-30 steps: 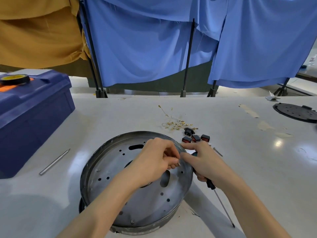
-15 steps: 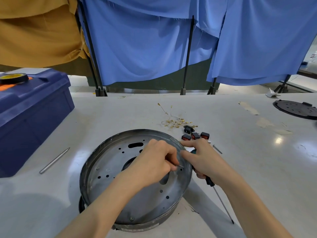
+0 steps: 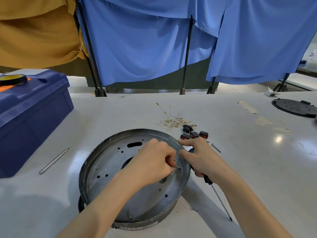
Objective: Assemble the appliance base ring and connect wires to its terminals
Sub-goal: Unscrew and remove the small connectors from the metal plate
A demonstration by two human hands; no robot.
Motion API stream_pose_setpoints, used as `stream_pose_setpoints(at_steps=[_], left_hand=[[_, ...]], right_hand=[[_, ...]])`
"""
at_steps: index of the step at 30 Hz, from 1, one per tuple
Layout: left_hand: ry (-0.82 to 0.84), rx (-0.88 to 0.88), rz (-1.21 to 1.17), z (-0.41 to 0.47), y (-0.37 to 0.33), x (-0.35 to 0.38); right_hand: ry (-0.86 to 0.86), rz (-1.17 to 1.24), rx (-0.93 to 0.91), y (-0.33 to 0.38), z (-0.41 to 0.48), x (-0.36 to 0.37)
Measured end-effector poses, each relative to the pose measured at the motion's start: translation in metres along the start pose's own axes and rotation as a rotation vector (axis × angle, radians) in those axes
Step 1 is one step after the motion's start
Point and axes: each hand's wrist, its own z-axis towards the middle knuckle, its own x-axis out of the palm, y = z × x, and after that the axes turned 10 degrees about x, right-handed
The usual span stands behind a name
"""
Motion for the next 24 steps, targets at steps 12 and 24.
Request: stream_pose_setpoints(at_steps=[12,24], left_hand=[[0.104,0.042,0.051,0.017,-0.008,-0.003],[0.108,0.059,0.137,0.018,-0.004,0.012]], right_hand=[[0.005,-0.009,0.01,-0.001,0.001,0.0],[0.006,0.017,0.009,-0.005,0.002,0.001]])
